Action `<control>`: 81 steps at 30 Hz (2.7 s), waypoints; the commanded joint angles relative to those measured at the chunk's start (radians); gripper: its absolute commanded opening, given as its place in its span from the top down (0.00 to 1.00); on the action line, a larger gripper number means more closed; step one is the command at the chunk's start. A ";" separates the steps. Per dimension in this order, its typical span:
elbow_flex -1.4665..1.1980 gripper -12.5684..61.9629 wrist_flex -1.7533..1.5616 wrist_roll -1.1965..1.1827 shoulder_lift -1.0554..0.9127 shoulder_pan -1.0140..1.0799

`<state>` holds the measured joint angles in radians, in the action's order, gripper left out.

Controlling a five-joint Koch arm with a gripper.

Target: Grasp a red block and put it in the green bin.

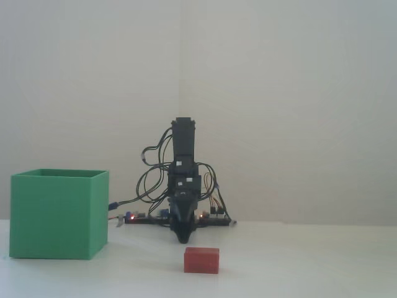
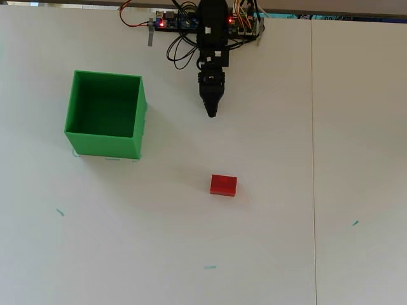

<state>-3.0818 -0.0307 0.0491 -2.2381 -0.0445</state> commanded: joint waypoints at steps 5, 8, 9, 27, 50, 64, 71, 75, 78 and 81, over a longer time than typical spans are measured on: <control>-0.063 0.37 0.055 0.005 -0.084 0.000; -0.063 0.37 0.057 0.005 -0.084 0.000; -0.063 0.37 0.055 0.005 -0.084 0.000; -0.063 0.37 0.055 0.005 -0.084 0.000; -0.063 0.37 0.055 0.005 -0.084 0.002; 0.031 0.42 0.078 -0.002 -0.089 0.043; 0.515 0.41 0.540 -0.003 -0.087 0.051; 0.767 0.41 0.726 -0.003 -0.075 0.020; 0.945 0.41 0.848 -0.002 0.008 0.000; 0.971 0.39 0.851 0.029 0.037 -0.040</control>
<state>-2.1583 0.8268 0.0568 -2.2043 -0.0629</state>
